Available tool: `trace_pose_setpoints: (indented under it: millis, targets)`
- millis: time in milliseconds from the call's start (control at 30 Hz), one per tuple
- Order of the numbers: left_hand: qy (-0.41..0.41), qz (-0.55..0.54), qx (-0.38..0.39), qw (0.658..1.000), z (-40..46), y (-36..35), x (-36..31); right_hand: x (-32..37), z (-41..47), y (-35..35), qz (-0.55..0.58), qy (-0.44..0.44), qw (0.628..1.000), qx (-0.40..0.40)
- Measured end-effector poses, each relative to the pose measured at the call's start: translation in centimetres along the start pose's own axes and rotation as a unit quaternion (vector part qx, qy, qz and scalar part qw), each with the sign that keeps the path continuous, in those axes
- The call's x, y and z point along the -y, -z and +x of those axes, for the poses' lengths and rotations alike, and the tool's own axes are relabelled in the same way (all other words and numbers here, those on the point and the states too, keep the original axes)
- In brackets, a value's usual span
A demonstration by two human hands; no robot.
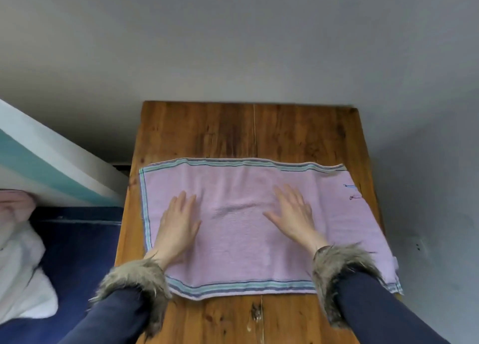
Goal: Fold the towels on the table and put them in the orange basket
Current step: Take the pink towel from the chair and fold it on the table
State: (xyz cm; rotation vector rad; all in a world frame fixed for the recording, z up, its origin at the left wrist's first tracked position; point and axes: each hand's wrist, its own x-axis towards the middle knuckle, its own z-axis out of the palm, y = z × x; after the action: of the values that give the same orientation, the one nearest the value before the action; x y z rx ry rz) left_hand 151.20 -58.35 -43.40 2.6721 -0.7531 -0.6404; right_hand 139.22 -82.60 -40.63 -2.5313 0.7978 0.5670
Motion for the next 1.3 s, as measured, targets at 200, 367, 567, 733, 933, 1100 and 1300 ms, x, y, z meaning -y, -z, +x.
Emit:
trace_pose_setpoints:
  millis: [200, 367, 567, 733, 933, 1100, 1300]
  targets:
    - [0.122, -0.140, 0.027, 0.982, -3.1, -4.2, 3.1, -0.6, -0.6, -5.2, -0.082, -0.005, 0.992, 0.100]
    - [0.084, 0.039, 0.090, 0.992, -3.8, -3.9, 7.5, -1.5, -0.5, -5.5, -0.088, -0.012, 0.991, 0.100]
    - [0.082, 0.186, 0.072, 0.976, -4.1, -2.0, 9.3, -0.6, -0.8, -5.8, -0.139, -0.013, 0.985, 0.097]
    - [0.093, 0.041, 0.008, 0.995, -5.8, -3.3, 6.0, 0.8, -2.2, -7.4, -0.181, 0.045, 0.979, 0.084]
    - [0.077, 0.100, 0.083, 0.988, -7.6, -4.9, 6.8, 1.8, -3.6, -9.3, -0.163, 0.056, 0.980, 0.096]
    - [0.126, 0.100, 0.104, 0.981, -6.8, -3.1, 7.1, 2.0, -3.8, -9.3, -0.136, 0.068, 0.982, 0.110]
    - [0.032, 0.038, 0.052, 0.997, -6.7, -5.5, -1.6, -1.5, -4.7, -6.9, -0.049, 0.067, 0.996, 0.029]
